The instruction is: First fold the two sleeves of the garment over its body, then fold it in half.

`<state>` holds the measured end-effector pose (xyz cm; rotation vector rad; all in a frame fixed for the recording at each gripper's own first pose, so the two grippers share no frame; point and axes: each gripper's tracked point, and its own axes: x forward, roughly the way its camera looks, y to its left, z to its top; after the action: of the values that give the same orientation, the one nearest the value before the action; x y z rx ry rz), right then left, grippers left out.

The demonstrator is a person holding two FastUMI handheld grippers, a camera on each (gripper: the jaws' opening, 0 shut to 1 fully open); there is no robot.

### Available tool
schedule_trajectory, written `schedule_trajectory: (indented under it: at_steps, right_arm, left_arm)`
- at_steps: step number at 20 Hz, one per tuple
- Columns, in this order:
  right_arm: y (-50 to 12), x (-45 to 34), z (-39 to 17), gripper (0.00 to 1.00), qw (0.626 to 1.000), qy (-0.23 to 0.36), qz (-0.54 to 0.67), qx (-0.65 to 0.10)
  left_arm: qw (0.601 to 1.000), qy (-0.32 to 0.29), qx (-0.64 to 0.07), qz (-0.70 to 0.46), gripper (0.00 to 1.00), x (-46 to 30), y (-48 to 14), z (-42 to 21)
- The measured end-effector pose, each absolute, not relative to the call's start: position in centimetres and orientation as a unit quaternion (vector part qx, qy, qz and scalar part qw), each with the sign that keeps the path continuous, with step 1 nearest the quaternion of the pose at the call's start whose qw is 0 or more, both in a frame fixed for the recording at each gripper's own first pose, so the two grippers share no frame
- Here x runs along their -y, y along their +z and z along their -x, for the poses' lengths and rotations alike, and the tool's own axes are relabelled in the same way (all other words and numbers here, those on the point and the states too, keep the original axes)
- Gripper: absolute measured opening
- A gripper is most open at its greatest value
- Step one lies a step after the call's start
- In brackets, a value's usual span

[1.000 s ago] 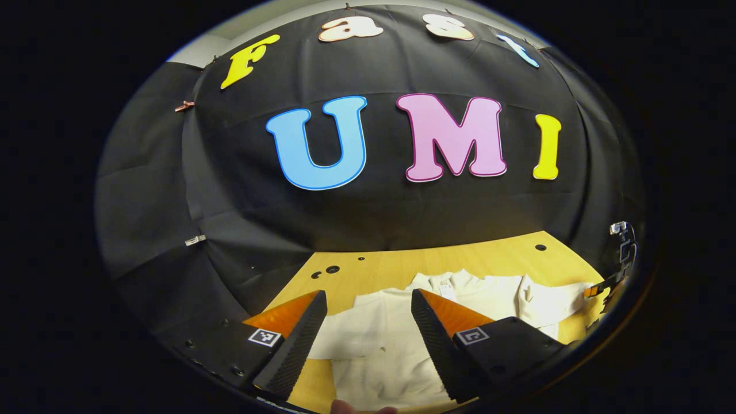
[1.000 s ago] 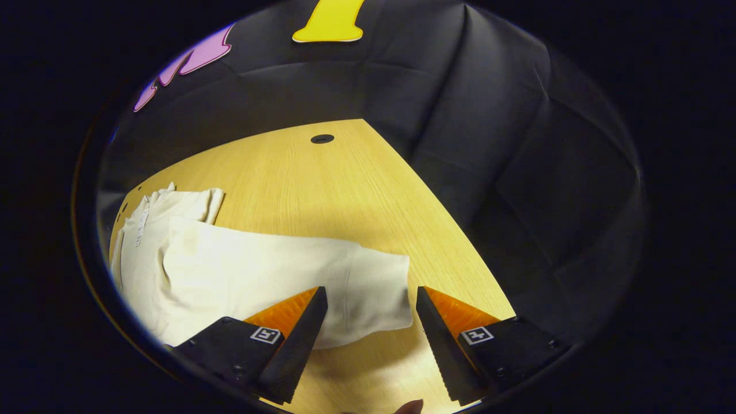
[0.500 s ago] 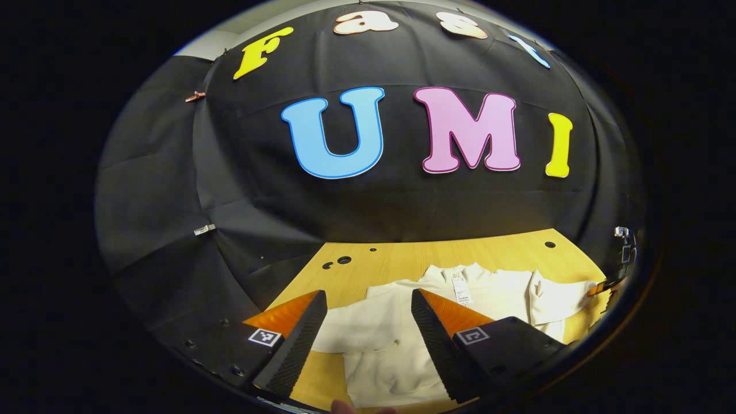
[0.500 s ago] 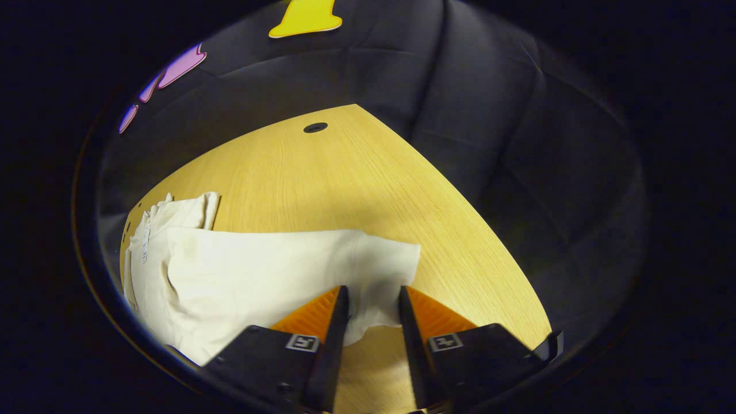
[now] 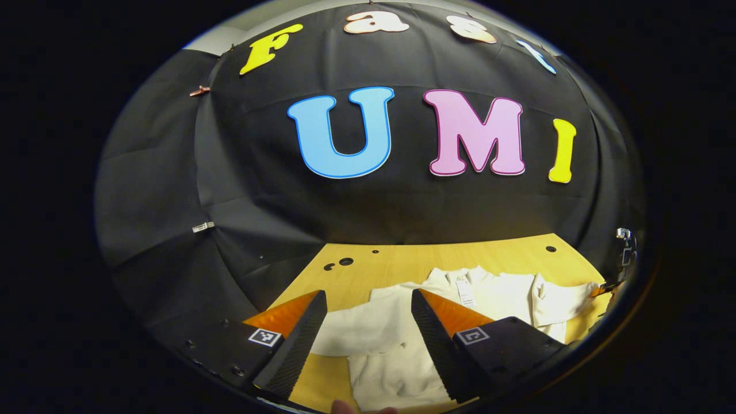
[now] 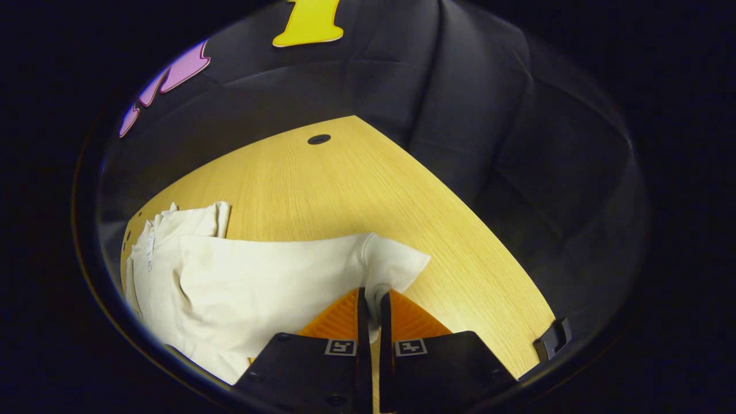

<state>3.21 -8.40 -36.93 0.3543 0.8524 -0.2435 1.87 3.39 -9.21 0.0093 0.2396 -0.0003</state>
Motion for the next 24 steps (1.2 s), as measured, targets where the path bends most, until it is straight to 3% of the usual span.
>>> schedule_trajectory:
  at_steps: [11, 24]
  right_arm:
    - [-23.7, 2.6, -2.2, 0.09, 0.932, -0.093, -0.192, -0.292]
    - [-17.4, -15.3, -1.4, 0.09, 0.952, 0.026, -0.158, -0.261]
  left_arm:
    - [0.993, -0.038, -0.110, 0.015, 0.95, -5.2, -10.6, -3.1]
    - [0.995, -0.033, -0.092, 0.024, 0.94, -10.0, -11.1, -3.2]
